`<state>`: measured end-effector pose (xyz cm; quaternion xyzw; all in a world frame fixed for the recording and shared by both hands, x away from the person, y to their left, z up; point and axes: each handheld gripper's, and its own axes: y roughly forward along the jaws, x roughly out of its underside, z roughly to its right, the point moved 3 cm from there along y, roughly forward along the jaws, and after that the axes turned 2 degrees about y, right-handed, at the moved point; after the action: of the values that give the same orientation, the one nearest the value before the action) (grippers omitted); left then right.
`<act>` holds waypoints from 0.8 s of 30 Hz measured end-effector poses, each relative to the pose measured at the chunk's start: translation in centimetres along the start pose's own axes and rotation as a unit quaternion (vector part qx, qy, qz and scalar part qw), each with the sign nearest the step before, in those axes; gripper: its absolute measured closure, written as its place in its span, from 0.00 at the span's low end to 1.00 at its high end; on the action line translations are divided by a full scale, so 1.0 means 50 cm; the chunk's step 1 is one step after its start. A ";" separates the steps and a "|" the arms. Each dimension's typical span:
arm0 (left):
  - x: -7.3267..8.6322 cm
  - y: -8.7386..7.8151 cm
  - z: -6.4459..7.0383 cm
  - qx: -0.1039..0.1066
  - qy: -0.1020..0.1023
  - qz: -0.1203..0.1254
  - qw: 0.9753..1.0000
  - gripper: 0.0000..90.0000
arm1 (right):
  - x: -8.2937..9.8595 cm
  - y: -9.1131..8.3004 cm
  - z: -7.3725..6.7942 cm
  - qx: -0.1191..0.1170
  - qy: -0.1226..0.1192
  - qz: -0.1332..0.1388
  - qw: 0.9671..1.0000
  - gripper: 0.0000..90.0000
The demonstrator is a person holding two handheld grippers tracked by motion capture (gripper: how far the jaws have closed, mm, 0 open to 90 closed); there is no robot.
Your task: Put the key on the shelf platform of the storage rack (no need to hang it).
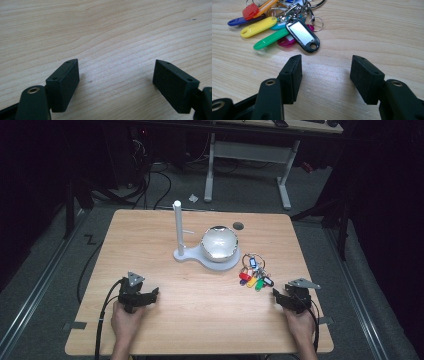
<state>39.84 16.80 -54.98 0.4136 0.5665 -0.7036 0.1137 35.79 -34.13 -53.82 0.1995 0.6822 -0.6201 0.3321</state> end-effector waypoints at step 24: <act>0.000 0.000 0.000 0.000 0.000 0.000 1.000 0.24 | -0.014 -0.015 -0.017 -0.015 -0.001 0.013 1.000 0.56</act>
<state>39.84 16.81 -54.98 0.4137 0.5665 -0.7036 0.1137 35.59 -33.30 -52.79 0.2029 0.6884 -0.6055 0.3440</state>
